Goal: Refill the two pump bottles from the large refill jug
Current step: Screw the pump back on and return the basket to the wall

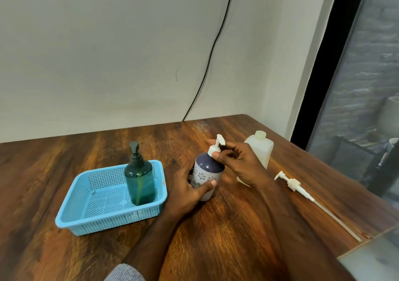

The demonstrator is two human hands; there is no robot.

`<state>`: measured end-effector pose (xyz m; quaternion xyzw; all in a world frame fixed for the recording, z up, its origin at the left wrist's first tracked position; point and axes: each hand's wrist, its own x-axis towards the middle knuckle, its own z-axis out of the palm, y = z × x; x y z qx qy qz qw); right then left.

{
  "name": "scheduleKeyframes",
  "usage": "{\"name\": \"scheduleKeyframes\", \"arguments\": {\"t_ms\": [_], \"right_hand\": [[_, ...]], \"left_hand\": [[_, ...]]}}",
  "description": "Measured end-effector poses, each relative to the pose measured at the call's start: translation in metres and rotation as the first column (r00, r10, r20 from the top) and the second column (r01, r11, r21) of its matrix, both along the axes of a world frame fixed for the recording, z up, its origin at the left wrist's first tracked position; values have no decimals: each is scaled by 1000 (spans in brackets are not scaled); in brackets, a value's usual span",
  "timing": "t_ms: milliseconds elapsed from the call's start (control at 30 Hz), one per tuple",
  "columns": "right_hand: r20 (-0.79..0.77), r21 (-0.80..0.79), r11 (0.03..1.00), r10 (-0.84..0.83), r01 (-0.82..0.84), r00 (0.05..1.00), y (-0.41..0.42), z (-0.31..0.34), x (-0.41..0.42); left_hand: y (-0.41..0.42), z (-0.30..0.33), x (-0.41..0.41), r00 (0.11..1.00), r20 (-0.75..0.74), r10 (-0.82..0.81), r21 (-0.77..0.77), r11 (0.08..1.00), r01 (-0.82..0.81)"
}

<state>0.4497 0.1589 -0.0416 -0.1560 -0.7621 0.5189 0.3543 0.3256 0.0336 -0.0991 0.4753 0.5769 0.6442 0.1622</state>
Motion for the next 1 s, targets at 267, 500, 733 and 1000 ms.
{"name": "scheduleKeyframes", "arguments": {"t_ms": [267,500,733,1000], "right_hand": [[4,12,997,-73,72,997,1,7,0],[63,47,998,-54,51,997,0,12,2],[35,59,979,-198,196,980,-6,11,-8],[21,-147,983,113,-109,993,-3,5,-7]], "left_hand": [[-1,4,0,1000,2,3,18,1000,-3],[-1,3,0,1000,0,7,26,1000,-7],[0,2,-1,1000,4,-2,25,1000,1],[-1,3,1,1000,3,2,44,999,-2]]}}
